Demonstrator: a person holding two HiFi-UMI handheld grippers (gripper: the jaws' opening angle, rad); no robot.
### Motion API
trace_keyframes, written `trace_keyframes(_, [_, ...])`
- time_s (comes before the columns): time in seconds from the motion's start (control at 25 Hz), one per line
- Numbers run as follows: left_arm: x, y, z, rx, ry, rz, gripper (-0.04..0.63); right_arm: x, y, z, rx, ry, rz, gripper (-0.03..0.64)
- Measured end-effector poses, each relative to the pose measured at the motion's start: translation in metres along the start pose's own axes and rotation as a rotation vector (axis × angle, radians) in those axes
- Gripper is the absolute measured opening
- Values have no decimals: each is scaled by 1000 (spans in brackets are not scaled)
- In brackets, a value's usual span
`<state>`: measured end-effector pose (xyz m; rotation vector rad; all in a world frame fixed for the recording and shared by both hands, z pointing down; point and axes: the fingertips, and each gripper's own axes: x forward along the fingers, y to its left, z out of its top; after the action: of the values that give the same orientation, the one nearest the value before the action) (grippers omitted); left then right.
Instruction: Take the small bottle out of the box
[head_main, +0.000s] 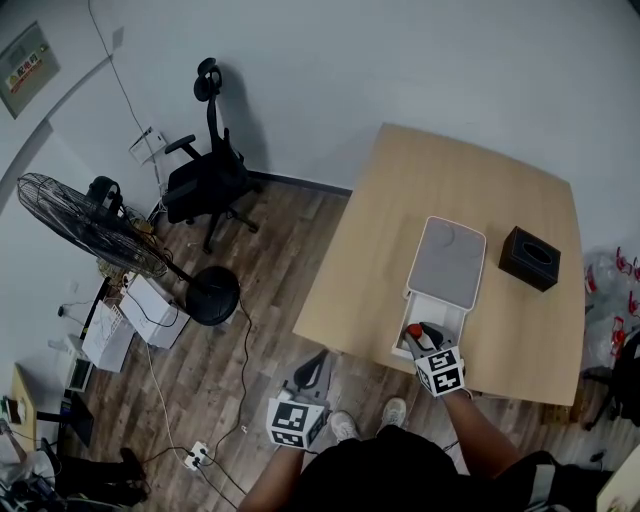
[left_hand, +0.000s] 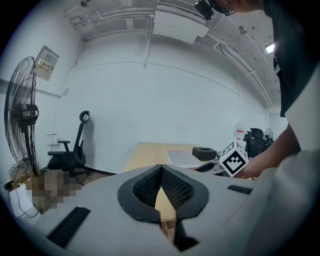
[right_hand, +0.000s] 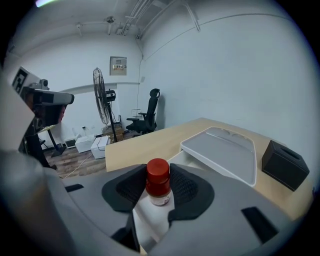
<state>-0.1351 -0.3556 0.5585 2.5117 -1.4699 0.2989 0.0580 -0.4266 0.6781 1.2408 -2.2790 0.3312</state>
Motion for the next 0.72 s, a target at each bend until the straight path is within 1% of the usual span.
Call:
trace_keyframes(0.16, [-1, 1, 1, -1, -3, 1, 14, 0, 0, 1, -28, 5, -6, 150])
trace_keyframes(0.32, [-3, 0, 5, 4, -7, 1, 14, -3, -2, 3, -25, 5, -16, 147])
trace_keyframes(0.56, [-4, 1, 4, 4, -8, 7, 14, -13, -5, 17, -30, -33, -27, 146])
trace_keyframes(0.72, [-7, -1, 4, 2, -12, 6, 14, -28, -3, 39, -50, -83, -21, 147])
